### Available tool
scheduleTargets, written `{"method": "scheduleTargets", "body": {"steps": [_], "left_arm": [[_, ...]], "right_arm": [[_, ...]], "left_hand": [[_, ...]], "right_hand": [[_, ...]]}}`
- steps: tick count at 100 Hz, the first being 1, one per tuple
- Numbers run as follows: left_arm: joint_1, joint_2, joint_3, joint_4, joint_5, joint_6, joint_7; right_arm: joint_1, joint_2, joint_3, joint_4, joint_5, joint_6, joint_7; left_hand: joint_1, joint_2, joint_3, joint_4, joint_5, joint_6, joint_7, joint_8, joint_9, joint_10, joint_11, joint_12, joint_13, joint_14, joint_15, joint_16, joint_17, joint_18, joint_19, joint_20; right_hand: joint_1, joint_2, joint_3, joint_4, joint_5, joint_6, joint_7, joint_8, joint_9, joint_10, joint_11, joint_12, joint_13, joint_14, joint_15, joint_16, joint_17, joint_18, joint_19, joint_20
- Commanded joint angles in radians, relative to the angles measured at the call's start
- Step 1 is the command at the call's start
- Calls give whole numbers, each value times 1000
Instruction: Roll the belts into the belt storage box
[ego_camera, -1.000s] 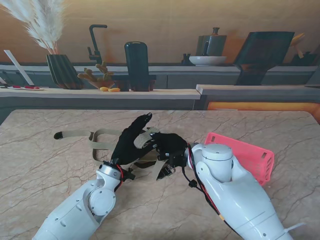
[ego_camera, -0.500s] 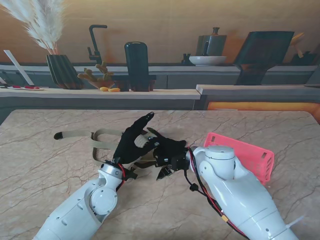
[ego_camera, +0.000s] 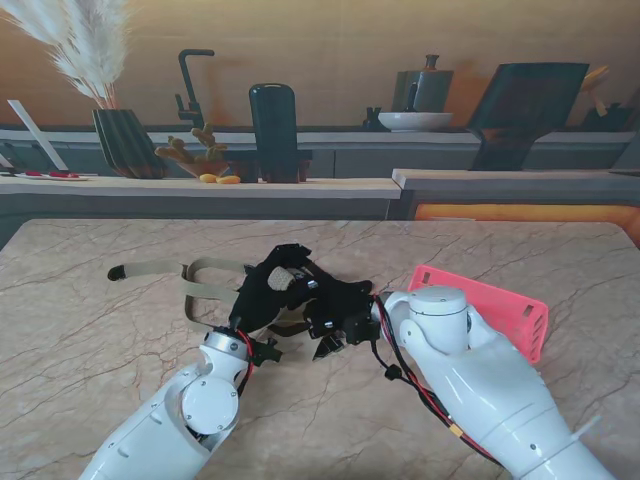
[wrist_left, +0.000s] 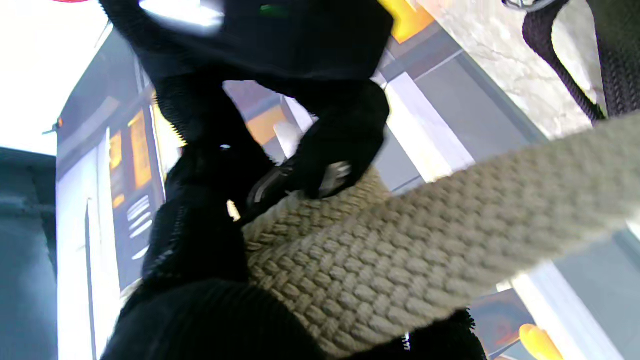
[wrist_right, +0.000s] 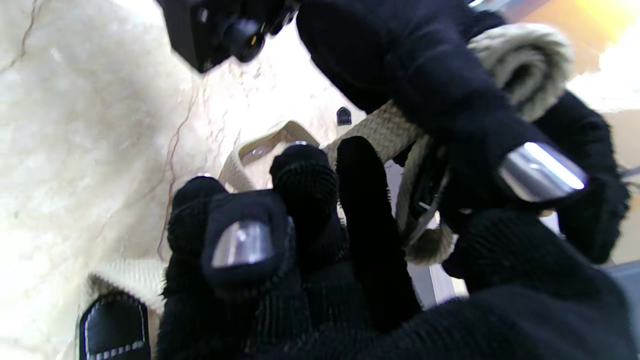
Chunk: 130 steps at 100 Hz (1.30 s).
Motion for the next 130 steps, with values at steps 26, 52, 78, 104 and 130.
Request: {"method": "scheduleTargets", "body": {"steps": [26, 52, 78, 104, 130], "left_arm": [[44, -27, -37, -80, -59, 37, -4], [55, -31, -47, -101, -127, 62, -25], [53, -33, -46, -109, -157, 97, -35], [33, -35, -33, -84, -124, 120, -21], [2, -28, -12, -38, -34, 123, -6]], "right_arm": [[-18, -9, -46, -44, -231, 8, -93], [-50, 2, -36, -80, -375, -27, -152], [-156, 46, 18, -201, -603, -187, -186], [-262, 66, 73, -287, -868, -391, -294], [-279, 72, 81, -275, -1032, -589, -385]], "left_hand": [[192, 198, 190, 30, 58, -25, 71, -23, 12, 36, -26, -50, 7, 16, 9, -39, 25, 19, 14, 9], [192, 208, 182, 31, 50, -23, 135, 9, 138, 16, 255, 83, 106, 81, 110, -52, 129, 35, -2, -16], [192, 232, 112, 40, 13, -45, 193, 45, 170, -18, 550, 451, 384, 100, 323, 46, 363, 86, 73, -51], [33, 32, 140, 85, 52, -10, 239, 73, 264, -26, 595, 533, 662, 38, 561, 133, 630, 124, 408, -107], [-390, -346, 892, 46, 42, 72, 84, 153, 239, -59, 623, 592, 713, -157, 958, 231, 831, 8, 847, 32]], "right_hand": [[-149, -82, 127, 162, 1, 23, -397, 249, -165, 126, -123, -93, -157, 40, -188, -23, -111, 34, -119, -7], [-84, -74, 134, 175, 23, 13, -395, 271, -159, 136, -130, -107, -158, 59, -201, -29, -118, 42, -123, -8], [-51, -91, 146, 156, 29, -12, -377, 275, -158, 128, -135, -117, -159, 55, -210, -35, -119, 39, -125, -11], [-34, -150, 186, 121, -1, -57, -297, 206, -162, 99, -170, -137, -163, 33, -256, -51, -116, 27, -146, -24], [-133, -278, 333, 153, -91, -115, -346, 239, -236, 43, -280, -171, -227, -17, -414, -90, -120, -4, -221, -37]]}}
